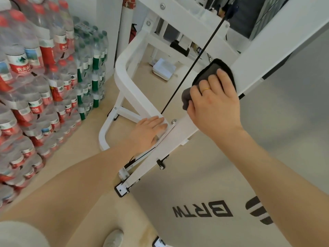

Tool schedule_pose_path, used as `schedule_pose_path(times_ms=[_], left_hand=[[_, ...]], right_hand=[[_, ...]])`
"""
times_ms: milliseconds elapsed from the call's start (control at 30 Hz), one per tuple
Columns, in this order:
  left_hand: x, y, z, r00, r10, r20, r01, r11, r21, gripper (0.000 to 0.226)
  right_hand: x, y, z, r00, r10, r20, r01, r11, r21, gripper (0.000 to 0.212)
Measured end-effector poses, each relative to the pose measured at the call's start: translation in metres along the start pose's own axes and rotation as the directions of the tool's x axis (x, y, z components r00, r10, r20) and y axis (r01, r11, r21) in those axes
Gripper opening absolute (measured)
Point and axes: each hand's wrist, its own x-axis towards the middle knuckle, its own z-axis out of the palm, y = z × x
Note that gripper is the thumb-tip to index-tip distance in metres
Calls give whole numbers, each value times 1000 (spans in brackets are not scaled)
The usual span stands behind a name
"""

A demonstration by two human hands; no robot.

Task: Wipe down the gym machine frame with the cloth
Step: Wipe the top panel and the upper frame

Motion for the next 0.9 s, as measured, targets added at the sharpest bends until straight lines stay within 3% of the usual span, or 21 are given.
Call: schedule_pose_path(times_ms=[100,200,400,533,700,800,900], left_hand=[[-2,4,-2,999,-24,-23,24,999,-27,59],[-1,1,-9,999,15,-43,-17,998,-54,55],[1,-11,-21,994,79,80,-91,985,150,55],[6,-20,-34,977,142,162,-168,973,160,62],[9,-24,-43,948,201,247,-227,970,84,67],[15,-29,-52,915,261,309,-292,955,56,68],[23,-40,-58,869,350,350,-386,922,35,70]], right_hand=[[-7,-19,5,989,-115,91,118,993,-27,34],[-22,-54,24,893,-331,304,340,940,24,37],[-19,-82,39,873,-316,372,319,946,56,39],[-14,-62,29,948,-236,212,221,971,93,25],[-6,-30,8,998,37,42,-43,990,134,25],[0,-21,2,984,164,65,-173,974,149,30],[-4,-39,6,972,177,156,-192,978,85,35]])
